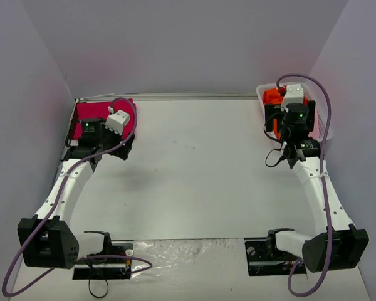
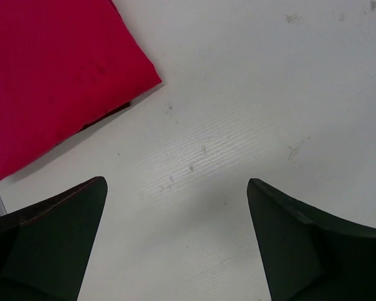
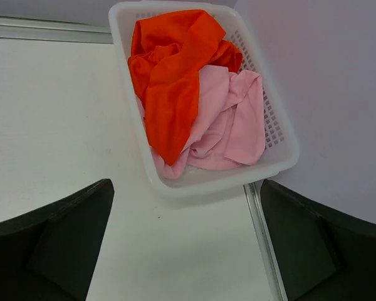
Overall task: Fold and stack the t-shirts
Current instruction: Grab crumpled tshirt from bin with the right arm
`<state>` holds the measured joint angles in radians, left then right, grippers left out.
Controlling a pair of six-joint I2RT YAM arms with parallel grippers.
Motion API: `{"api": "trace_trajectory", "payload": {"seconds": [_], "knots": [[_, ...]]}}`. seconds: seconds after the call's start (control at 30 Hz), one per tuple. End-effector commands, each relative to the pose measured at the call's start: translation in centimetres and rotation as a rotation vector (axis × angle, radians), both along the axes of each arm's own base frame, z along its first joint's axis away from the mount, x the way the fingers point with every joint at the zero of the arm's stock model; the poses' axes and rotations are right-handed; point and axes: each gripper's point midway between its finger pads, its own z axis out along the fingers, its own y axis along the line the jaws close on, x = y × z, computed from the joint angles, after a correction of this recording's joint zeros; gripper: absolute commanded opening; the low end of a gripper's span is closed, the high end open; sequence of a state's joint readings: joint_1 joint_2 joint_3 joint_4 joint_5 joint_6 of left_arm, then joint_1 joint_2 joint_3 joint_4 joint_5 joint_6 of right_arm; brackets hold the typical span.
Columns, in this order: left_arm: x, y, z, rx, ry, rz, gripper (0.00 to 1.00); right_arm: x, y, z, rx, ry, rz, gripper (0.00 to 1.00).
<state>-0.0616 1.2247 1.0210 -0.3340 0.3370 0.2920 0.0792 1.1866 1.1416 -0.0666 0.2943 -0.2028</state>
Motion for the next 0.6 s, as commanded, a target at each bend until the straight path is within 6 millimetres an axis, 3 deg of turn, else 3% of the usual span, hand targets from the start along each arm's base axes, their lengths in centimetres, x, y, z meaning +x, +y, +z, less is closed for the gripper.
{"api": "trace_trajectory", "payload": {"seconds": [0.0,0.07,0.2,0.3,0.33,0.37,0.4,0.47,0.57], "knots": [[0.4,-1.3,1.2,-0.07,-0.011,-0.023,0.94,-0.2,1.4,-0.6,0.03,0.0,0.095,1.0],[0.2,-1.6,1.0,-0.074,0.002,-0.041,0.94,-0.3,1.9,-2.5,-0.023,0.054,0.16,1.0],[-0.6,-1.7,-0.2,-0.026,0.037,-0.104,0.94,1.0,0.3,-4.2,-0.087,0.107,0.084,1.0],[-0.7,-1.3,-0.6,-0.009,0.039,-0.094,0.94,3.5,-0.8,-4.2,-0.127,0.09,0.017,1.0],[-0.6,-1.2,-0.6,-0.006,0.034,-0.089,0.94,4.3,-1.3,-5.2,-0.149,0.11,-0.006,1.0],[-0.6,-1.2,-0.5,-0.006,0.03,-0.085,0.94,5.3,-1.4,-4.5,-0.155,0.072,-0.018,1.0],[-0.7,-1.1,-0.6,-0.004,0.03,-0.085,0.94,6.3,-1.5,-5.9,-0.163,0.098,-0.031,1.0],[-0.6,-1.0,-0.6,0.003,0.023,-0.085,0.94,8.0,-1.9,-5.5,-0.184,0.07,-0.063,1.0],[-0.9,-0.6,-1.1,0.017,0.024,-0.075,0.94,10.4,-2.8,-6.8,-0.241,0.064,-0.118,1.0]]}}
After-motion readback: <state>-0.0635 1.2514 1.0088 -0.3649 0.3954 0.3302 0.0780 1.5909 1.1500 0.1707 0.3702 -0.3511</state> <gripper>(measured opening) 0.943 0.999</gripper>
